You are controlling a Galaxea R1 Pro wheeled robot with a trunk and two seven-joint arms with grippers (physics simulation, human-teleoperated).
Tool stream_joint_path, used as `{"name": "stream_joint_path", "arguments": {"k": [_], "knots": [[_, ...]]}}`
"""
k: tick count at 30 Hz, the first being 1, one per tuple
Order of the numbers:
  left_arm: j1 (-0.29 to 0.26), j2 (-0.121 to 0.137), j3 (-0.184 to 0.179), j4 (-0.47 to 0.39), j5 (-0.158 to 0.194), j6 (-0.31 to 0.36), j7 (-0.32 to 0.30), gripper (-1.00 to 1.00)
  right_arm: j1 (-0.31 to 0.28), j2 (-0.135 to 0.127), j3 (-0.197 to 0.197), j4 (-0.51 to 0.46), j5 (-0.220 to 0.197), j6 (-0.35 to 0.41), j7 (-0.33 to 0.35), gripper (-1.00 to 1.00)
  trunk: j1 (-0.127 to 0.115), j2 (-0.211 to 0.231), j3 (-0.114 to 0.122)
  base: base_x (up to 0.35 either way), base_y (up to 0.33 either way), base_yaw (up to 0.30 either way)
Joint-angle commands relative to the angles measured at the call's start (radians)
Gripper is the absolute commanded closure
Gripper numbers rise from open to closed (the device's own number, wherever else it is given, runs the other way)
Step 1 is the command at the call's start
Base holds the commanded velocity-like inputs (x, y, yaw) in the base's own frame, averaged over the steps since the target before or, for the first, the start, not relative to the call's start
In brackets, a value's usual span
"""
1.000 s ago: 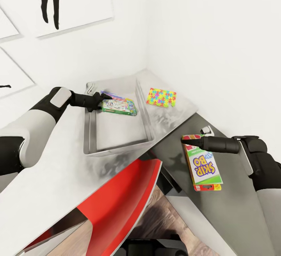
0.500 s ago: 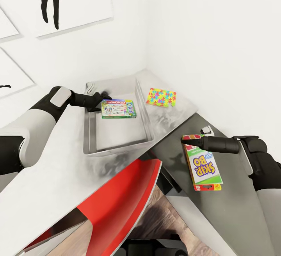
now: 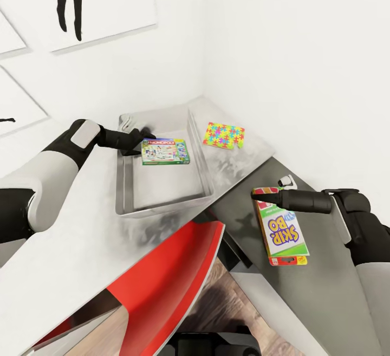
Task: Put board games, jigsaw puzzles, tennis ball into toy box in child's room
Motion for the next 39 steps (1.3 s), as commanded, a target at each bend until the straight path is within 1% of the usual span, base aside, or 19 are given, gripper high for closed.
{"name": "stream_joint_path", "arguments": {"k": [1, 5, 10, 11, 15, 16, 21, 22, 26, 31, 39], "knots": [[-0.001, 0.000, -0.008, 0.000, -0.005, 0.004, -0.010, -1.00, -0.001, 0.001, 0.000, 0.000, -0.002, 0.007, 0.001, -1.00, 0.001, -0.002, -0.001, 0.000, 0.000, 0.000], [-0.001, -0.001, -0.008, 0.000, 0.007, 0.025, -0.010, -1.00, -0.001, 0.003, 0.000, 0.000, -0.002, 0.007, 0.000, -1.00, 0.001, -0.002, -0.001, 0.000, 0.000, 0.000], [-0.011, -0.002, -0.008, -0.004, 0.049, 0.054, -0.009, -1.00, -0.001, 0.006, -0.001, 0.000, -0.002, 0.007, -0.001, -1.00, 0.001, -0.002, -0.001, 0.000, 0.000, 0.000], [-0.011, -0.002, -0.008, -0.004, 0.049, 0.054, -0.009, -1.00, -0.001, 0.006, -0.001, 0.000, -0.002, 0.007, -0.001, -1.00, 0.001, -0.002, -0.001, 0.000, 0.000, 0.000], [-0.017, -0.003, -0.008, -0.016, 0.071, 0.063, -0.011, -1.00, -0.001, 0.006, -0.001, 0.000, -0.002, 0.007, -0.001, -1.00, 0.001, -0.002, -0.001, 0.000, 0.000, 0.000], [-0.017, -0.003, -0.008, -0.016, 0.071, 0.063, -0.011, -1.00, -0.001, 0.006, -0.001, 0.000, -0.002, 0.007, -0.001, -1.00, 0.001, -0.002, -0.001, 0.000, 0.000, 0.000], [-0.018, -0.007, -0.008, -0.072, 0.101, 0.067, -0.011, -1.00, -0.001, 0.007, -0.001, 0.000, -0.002, 0.007, -0.001, -1.00, 0.001, -0.002, -0.001, 0.000, 0.000, 0.000], [-0.018, -0.007, -0.008, -0.072, 0.101, 0.067, -0.011, -1.00, -0.001, 0.007, -0.001, 0.000, -0.002, 0.007, -0.001, -1.00, 0.001, -0.002, -0.001, 0.000, 0.000, 0.000], [-0.017, -0.009, -0.009, -0.106, 0.128, 0.070, -0.011, -1.00, -0.001, 0.007, 0.000, 0.000, -0.002, 0.007, -0.001, -1.00, 0.001, -0.002, -0.001, 0.000, 0.000, 0.000], [-0.017, -0.010, -0.009, -0.121, 0.143, 0.071, -0.011, -1.00, -0.001, 0.007, -0.001, 0.000, -0.002, 0.007, -0.001, -1.00, 0.001, -0.002, -0.001, 0.000, 0.000, 0.000], [-0.013, -0.010, -0.010, -0.145, 0.153, 0.078, -0.012, -1.00, 0.003, 0.013, -0.001, 0.000, -0.002, 0.007, -0.001, -1.00, 0.001, -0.002, -0.001, 0.000, 0.000, 0.000]]}}
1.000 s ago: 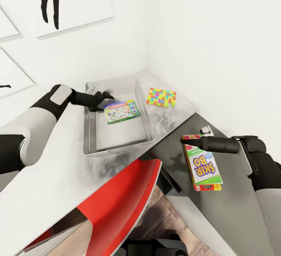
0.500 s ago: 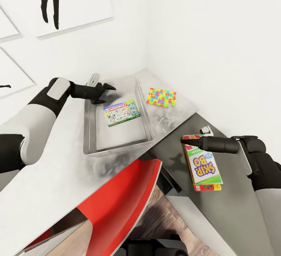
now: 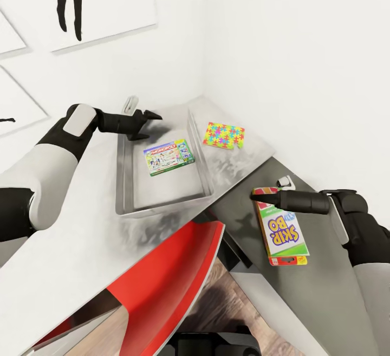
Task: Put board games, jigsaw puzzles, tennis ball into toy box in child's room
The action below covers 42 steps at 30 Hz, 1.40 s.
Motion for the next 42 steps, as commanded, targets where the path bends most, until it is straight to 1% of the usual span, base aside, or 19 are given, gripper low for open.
{"name": "stream_joint_path", "arguments": {"k": [1, 7, 9, 10, 11, 13, 14, 16, 17, 19, 20, 22, 23, 25, 26, 28, 36, 42], "knots": [[0.002, 0.001, -0.006, -0.010, -0.006, 0.001, -0.011, -1.00, 0.005, 0.002, 0.000, 0.000, -0.002, 0.007, 0.002, -1.00, 0.001, -0.002, -0.001, 0.000, 0.000, 0.000], [0.030, -0.003, -0.007, -0.052, -0.003, 0.005, -0.015, -1.00, 0.032, 0.010, -0.004, -0.001, -0.002, 0.007, 0.004, -1.00, 0.001, -0.002, -0.001, 0.000, 0.000, 0.000], [0.062, -0.006, -0.006, -0.100, 0.009, 0.007, -0.017, -1.00, 0.046, 0.013, -0.006, -0.002, -0.002, 0.007, 0.005, -1.00, 0.001, -0.002, -0.001, 0.000, 0.000, 0.000], [0.081, -0.007, -0.007, -0.129, 0.021, 0.007, -0.018, -1.00, 0.051, 0.014, -0.007, -0.005, -0.002, 0.007, 0.006, -1.00, 0.001, -0.002, -0.001, 0.000, 0.000, 0.000], [0.081, -0.007, -0.007, -0.129, 0.021, 0.007, -0.018, -1.00, 0.051, 0.014, -0.007, -0.005, -0.002, 0.007, 0.006, -1.00, 0.001, -0.002, -0.001, 0.000, 0.000, 0.000], [0.125, -0.008, -0.008, -0.194, 0.056, 0.008, -0.019, -1.00, 0.059, 0.016, -0.009, -0.013, -0.002, 0.007, 0.007, -1.00, 0.001, -0.002, -0.001, 0.000, 0.000, 0.000], [0.125, -0.008, -0.008, -0.194, 0.056, 0.008, -0.019, -1.00, 0.059, 0.016, -0.009, -0.013, -0.002, 0.007, 0.007, -1.00, 0.001, -0.002, -0.001, 0.000, 0.000, 0.000], [0.170, -0.010, -0.009, -0.257, 0.098, 0.008, -0.019, -1.00, 0.064, 0.017, -0.010, -0.025, -0.002, 0.007, 0.007, -1.00, 0.001, -0.002, -0.001, 0.000, 0.000, 0.000], [0.170, -0.010, -0.009, -0.257, 0.098, 0.008, -0.019, -1.00, 0.064, 0.017, -0.010, -0.025, -0.002, 0.007, 0.007, -1.00, 0.001, -0.002, -0.001, 0.000, 0.000, 0.000], [0.207, -0.014, -0.011, -0.312, 0.133, 0.008, -0.019, -1.00, 0.068, 0.018, -0.011, -0.037, -0.002, 0.007, 0.006, -1.00, 0.001, -0.002, -0.001, 0.000, 0.000, 0.000], [0.207, -0.014, -0.011, -0.312, 0.133, 0.008, -0.019, -1.00, 0.068, 0.018, -0.011, -0.037, -0.002, 0.007, 0.006, -1.00, 0.001, -0.002, -0.001, 0.000, 0.000, 0.000], [0.236, -0.020, -0.011, -0.362, 0.156, 0.008, -0.019, -1.00, 0.071, 0.018, -0.011, -0.054, -0.002, 0.007, 0.004, -1.00, 0.001, -0.002, -0.001, -0.008, -0.005, 0.000], [0.236, -0.020, -0.011, -0.362, 0.156, 0.008, -0.019, -1.00, 0.071, 0.018, -0.011, -0.054, -0.002, 0.007, 0.004, -1.00, 0.001, -0.002, -0.001, -0.016, -0.009, 0.000], [0.261, -0.025, -0.013, -0.402, 0.171, 0.008, -0.019, -1.00, 0.074, 0.018, -0.011, -0.077, -0.002, 0.007, 0.003, -1.00, 0.001, -0.002, -0.001, -0.069, -0.040, 0.000], [0.261, -0.025, -0.013, -0.402, 0.171, 0.008, -0.019, -1.00, 0.074, 0.018, -0.011, -0.077, -0.002, 0.007, 0.003, -1.00, 0.001, -0.002, -0.001, -0.090, -0.052, 0.000], [0.281, -0.029, -0.015, -0.432, 0.182, 0.008, -0.019, -1.00, 0.080, 0.018, -0.012, -0.102, -0.002, 0.007, 0.002, -1.00, 0.001, -0.002, -0.001, -0.145, -0.081, 0.000], [0.306, -0.033, -0.018, -0.488, 0.196, 0.008, -0.018, -1.00, 0.090, 0.017, -0.012, -0.148, 0.000, 0.007, 0.001, -1.00, 0.001, -0.002, -0.001, -0.211, -0.109, 0.000], [0.313, -0.035, -0.019, -0.507, 0.200, 0.008, -0.018, -1.00, 0.093, 0.018, -0.011, -0.164, 0.001, 0.007, 0.000, -1.00, 0.001, -0.002, -0.001, -0.269, -0.113, 0.000]]}}
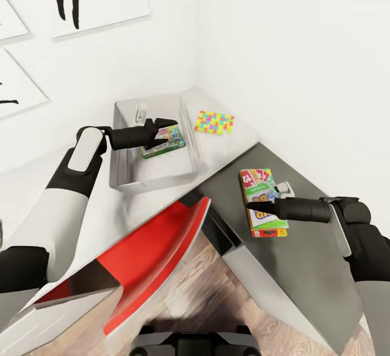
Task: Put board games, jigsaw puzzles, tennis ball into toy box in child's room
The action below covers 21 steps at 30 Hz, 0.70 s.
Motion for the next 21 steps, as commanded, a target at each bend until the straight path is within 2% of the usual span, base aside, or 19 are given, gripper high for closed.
{"name": "stream_joint_path", "arguments": {"k": [1, 6, 13, 21], "knots": [[-0.001, 0.001, -0.001, 0.000, -0.010, 0.001, -0.010, -1.00, -0.001, 0.000, 0.000, 0.000, -0.002, 0.007, 0.001, -1.00, 0.000, -0.002, -0.001, -0.260, -0.094, 0.000], [0.002, -0.001, -0.001, -0.006, -0.009, 0.001, -0.010, -1.00, 0.000, 0.000, 0.000, -0.007, -0.001, 0.007, 0.001, -1.00, 0.000, -0.002, -0.001, -0.183, -0.062, -0.002], [0.004, -0.006, 0.000, -0.011, -0.009, 0.001, -0.006, -1.00, 0.001, -0.001, 0.000, -0.015, 0.001, 0.007, 0.000, -1.00, 0.000, -0.002, 0.003, -0.075, -0.025, -0.054], [0.005, -0.033, 0.000, -0.012, -0.010, 0.001, -0.004, -1.00, 0.003, -0.005, -0.002, -0.044, 0.001, 0.007, -0.001, -1.00, 0.000, -0.002, 0.012, -0.025, -0.008, -0.082]]}}
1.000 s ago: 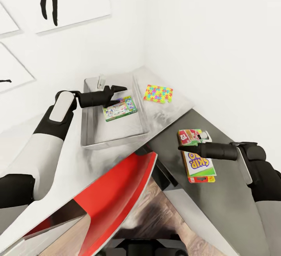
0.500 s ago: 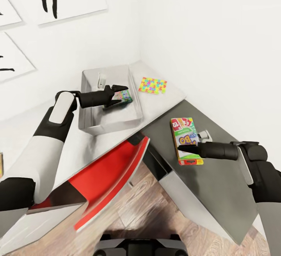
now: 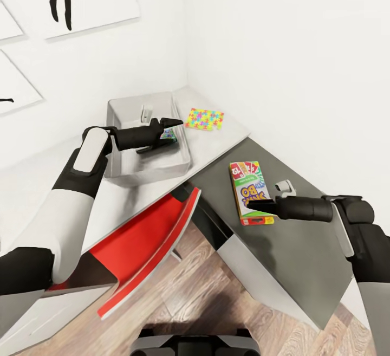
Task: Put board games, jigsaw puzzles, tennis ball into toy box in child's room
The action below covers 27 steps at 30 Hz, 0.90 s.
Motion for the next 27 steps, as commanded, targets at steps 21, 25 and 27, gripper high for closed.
{"name": "stream_joint_path", "arguments": {"k": [21, 25, 27], "knots": [[0.047, -0.160, -0.090, -0.044, -0.016, -0.008, 0.079, -1.00, 0.032, -0.004, -0.027, -0.085, 0.002, 0.007, -0.004, -1.00, 0.001, -0.002, 0.030, -0.005, -0.002, -0.071], [0.076, -0.187, -0.170, -0.047, -0.012, -0.034, 0.099, -1.00, 0.040, -0.014, -0.050, -0.090, 0.002, 0.007, -0.014, -1.00, 0.001, -0.002, 0.037, -0.001, 0.000, -0.062], [0.090, -0.194, -0.199, -0.049, -0.010, -0.052, 0.102, -1.00, 0.048, -0.020, -0.062, -0.091, 0.002, 0.007, -0.016, -1.00, 0.001, -0.002, 0.040, 0.000, 0.000, -0.062]]}}
